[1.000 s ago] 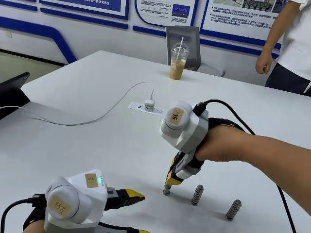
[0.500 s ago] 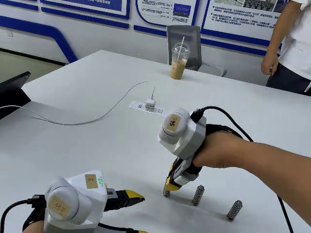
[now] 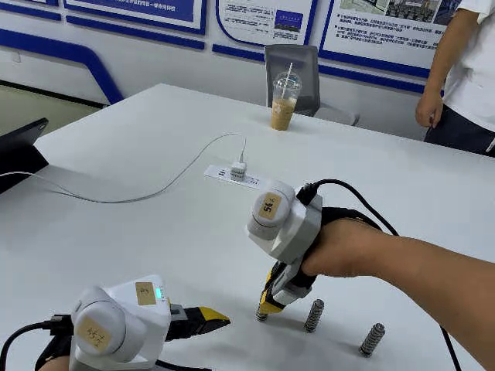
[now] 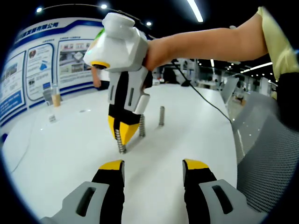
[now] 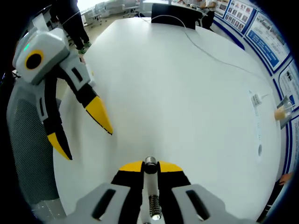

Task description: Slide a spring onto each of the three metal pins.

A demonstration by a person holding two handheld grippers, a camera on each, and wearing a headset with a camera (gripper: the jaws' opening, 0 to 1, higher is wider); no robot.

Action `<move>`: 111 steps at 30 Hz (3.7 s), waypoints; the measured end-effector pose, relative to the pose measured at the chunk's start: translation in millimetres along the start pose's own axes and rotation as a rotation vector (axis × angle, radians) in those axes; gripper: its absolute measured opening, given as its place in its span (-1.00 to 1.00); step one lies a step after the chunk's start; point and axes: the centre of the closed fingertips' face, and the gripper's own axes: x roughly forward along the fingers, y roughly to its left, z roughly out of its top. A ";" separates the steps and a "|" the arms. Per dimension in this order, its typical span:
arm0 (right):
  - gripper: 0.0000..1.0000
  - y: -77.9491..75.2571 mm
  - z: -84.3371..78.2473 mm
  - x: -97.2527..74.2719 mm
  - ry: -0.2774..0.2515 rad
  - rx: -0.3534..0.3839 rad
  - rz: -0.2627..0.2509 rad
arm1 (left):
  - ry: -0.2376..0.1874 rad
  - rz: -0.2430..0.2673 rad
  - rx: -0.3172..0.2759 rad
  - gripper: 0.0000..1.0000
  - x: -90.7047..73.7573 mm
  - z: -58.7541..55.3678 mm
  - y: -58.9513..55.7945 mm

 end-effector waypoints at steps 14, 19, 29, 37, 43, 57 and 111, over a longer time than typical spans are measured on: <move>-0.65 0.1 -2.0 -0.4 -0.015 0.002 -0.010 | -0.003 0.006 0.002 0.03 -1.3 2.0 1.7; -0.57 -1.9 -3.9 -6.5 -0.035 0.013 -0.021 | -0.006 0.011 0.005 0.03 -1.7 4.1 3.2; -0.44 -2.8 -9.5 -23.4 -0.094 0.049 -0.044 | -0.013 0.019 0.009 0.04 -2.3 9.3 5.2; -0.30 -4.0 -13.9 -37.5 -0.160 0.080 -0.074 | -0.020 0.030 0.008 0.06 -4.4 13.4 8.7; -0.20 -3.5 -18.2 -46.7 -0.212 0.111 -0.093 | -0.027 0.036 0.007 0.06 -4.7 16.4 10.9; -0.08 -2.5 -29.7 -73.8 -0.345 0.187 -0.151 | -0.036 0.045 0.004 0.08 -5.5 21.9 15.2; 0.03 23.7 -111.4 -127.0 -0.627 0.474 -0.338 | -0.064 0.040 0.012 0.16 -4.6 37.9 12.9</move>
